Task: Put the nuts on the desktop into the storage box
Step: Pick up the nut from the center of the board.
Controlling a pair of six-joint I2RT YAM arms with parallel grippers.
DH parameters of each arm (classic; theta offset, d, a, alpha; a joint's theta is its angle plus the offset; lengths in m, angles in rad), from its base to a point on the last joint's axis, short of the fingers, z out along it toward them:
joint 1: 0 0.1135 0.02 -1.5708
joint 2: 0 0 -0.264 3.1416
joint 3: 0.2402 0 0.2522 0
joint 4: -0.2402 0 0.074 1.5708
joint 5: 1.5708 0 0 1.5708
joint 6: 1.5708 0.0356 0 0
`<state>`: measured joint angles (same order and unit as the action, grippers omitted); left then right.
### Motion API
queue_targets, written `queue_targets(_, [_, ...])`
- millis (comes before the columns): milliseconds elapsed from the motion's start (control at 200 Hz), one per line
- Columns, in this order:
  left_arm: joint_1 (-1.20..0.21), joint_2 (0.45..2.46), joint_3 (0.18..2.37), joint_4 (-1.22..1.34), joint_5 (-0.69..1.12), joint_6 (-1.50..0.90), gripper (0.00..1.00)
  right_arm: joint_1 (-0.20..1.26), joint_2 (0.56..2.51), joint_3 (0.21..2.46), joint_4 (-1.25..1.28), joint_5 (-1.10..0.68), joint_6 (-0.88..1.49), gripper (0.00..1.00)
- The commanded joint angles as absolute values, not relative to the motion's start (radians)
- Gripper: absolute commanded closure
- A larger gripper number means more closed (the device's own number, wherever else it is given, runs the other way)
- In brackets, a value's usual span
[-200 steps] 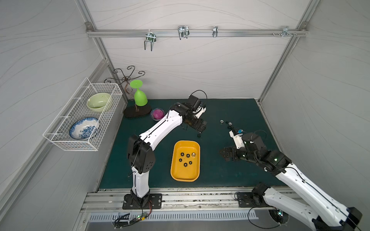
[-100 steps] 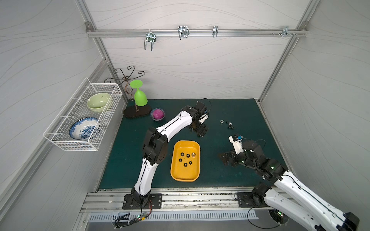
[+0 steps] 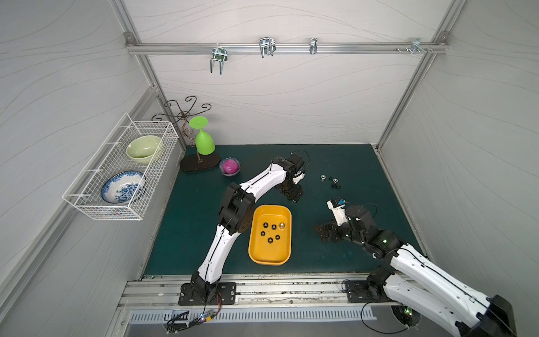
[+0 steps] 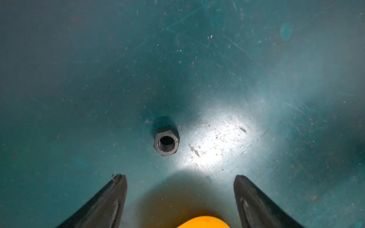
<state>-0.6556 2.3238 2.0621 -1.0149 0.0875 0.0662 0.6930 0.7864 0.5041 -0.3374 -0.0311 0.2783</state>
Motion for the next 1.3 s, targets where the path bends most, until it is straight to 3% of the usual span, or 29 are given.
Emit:
queue_targets(0, [-0.661,2.355,2.113,-1.042,0.106,0.059,0.11,0.688,0.790,0.488,-0.225,-0.016,0.212,0.01])
queue_targets(400, [-0.659,2.435,2.154,-1.054,0.107,0.004,0.17,0.688,0.791,0.320,0.113,0.058,0.073,0.01])
queue_targets(745, [-0.658,2.488,2.206,-1.055,0.071,0.031,0.24,0.689,0.772,0.304,0.120,0.075,0.077,0.01])
queue_targets(1021, [-0.635,2.519,2.241,-1.066,0.100,0.032,0.42,0.688,0.739,0.302,0.092,0.095,0.092,0.01])
queue_targets(1236, [-0.634,2.523,2.237,-1.074,0.097,0.035,0.64,0.688,0.753,0.310,0.074,0.094,0.100,0.01])
queue_targets(1291, [-0.634,2.523,2.231,-1.073,0.107,0.042,0.65,0.689,0.752,0.311,0.074,0.100,0.100,0.01])
